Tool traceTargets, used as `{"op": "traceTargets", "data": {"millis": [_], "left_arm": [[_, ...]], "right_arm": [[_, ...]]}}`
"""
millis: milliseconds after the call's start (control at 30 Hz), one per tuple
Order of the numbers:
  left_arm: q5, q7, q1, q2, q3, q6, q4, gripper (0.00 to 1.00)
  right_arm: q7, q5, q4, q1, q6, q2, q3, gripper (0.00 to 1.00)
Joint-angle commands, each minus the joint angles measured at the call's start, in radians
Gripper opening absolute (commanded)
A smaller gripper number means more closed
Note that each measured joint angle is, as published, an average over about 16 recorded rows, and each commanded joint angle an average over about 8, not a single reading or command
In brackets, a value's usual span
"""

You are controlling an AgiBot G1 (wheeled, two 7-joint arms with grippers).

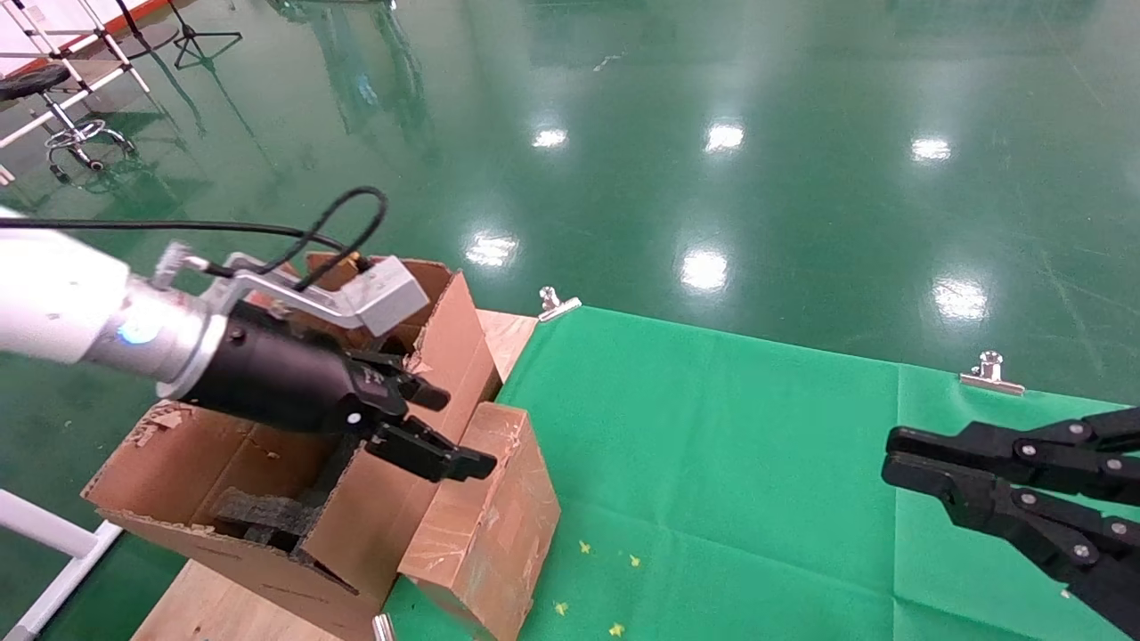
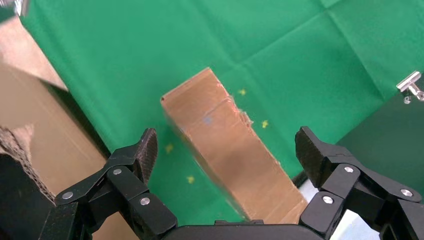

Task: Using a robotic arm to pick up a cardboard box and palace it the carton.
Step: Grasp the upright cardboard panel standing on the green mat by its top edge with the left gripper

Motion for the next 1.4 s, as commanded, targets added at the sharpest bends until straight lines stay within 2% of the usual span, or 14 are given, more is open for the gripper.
{"op": "traceTargets", "data": {"millis": [33, 433, 700, 733, 767, 900, 967, 1000, 1167, 1200, 1233, 1400], "left_arm": [[0.022, -0.062, -0.049, 0.017, 0.059, 0.006, 0.0, 1.0], [-0.006, -0.26, -0.27, 0.096, 0.437, 0.002, -0.001, 1.0], [-0.048, -0.317, -0.338, 0.127, 0.583, -0.015, -0.005, 1.0], [-0.051, -0.322, -0.343, 0.131, 0.596, -0.018, -0.006, 1.0], [-0.053, -0.326, -0.347, 0.135, 0.609, -0.02, -0.006, 1.0], [-0.06, -0.341, -0.356, 0.144, 0.649, -0.03, -0.007, 1.0], [-0.062, -0.345, -0.359, 0.148, 0.663, -0.034, -0.008, 0.87], [-0.063, -0.346, -0.36, 0.149, 0.67, -0.036, -0.008, 0.74], [-0.066, -0.348, -0.363, 0.157, 0.69, -0.043, -0.009, 0.12], [-0.066, -0.349, -0.363, 0.157, 0.693, -0.045, -0.009, 0.04], [-0.066, -0.349, -0.363, 0.158, 0.692, -0.045, -0.009, 0.0], [-0.066, -0.349, -0.361, 0.156, 0.687, -0.045, -0.008, 0.0]], "right_arm": [[0.0, 0.0, 0.0, 0.0, 0.0, 0.0, 0.0, 0.0], [0.0, 0.0, 0.0, 0.0, 0.0, 0.0, 0.0, 0.0], [0.0, 0.0, 0.0, 0.0, 0.0, 0.0, -0.001, 0.0], [0.0, 0.0, 0.0, 0.0, 0.0, 0.0, -0.001, 0.03], [0.0, 0.0, 0.0, 0.0, 0.0, 0.0, -0.001, 0.13], [0.0, 0.001, 0.0, 0.0, 0.0, 0.0, -0.001, 0.63], [0.0, 0.001, 0.0, 0.0, 0.0, 0.0, -0.001, 0.88], [0.0, 0.001, 0.0, 0.0, 0.0, 0.0, -0.001, 0.98], [0.0, 0.001, 0.0, 0.0, 0.001, 0.0, -0.001, 1.0], [0.0, 0.001, 0.0, 0.0, 0.001, 0.0, -0.001, 1.0], [-0.001, 0.001, 0.0, 0.0, 0.001, 0.0, -0.001, 1.0], [-0.001, 0.001, 0.0, 0.0, 0.001, 0.001, -0.001, 1.0]]}}
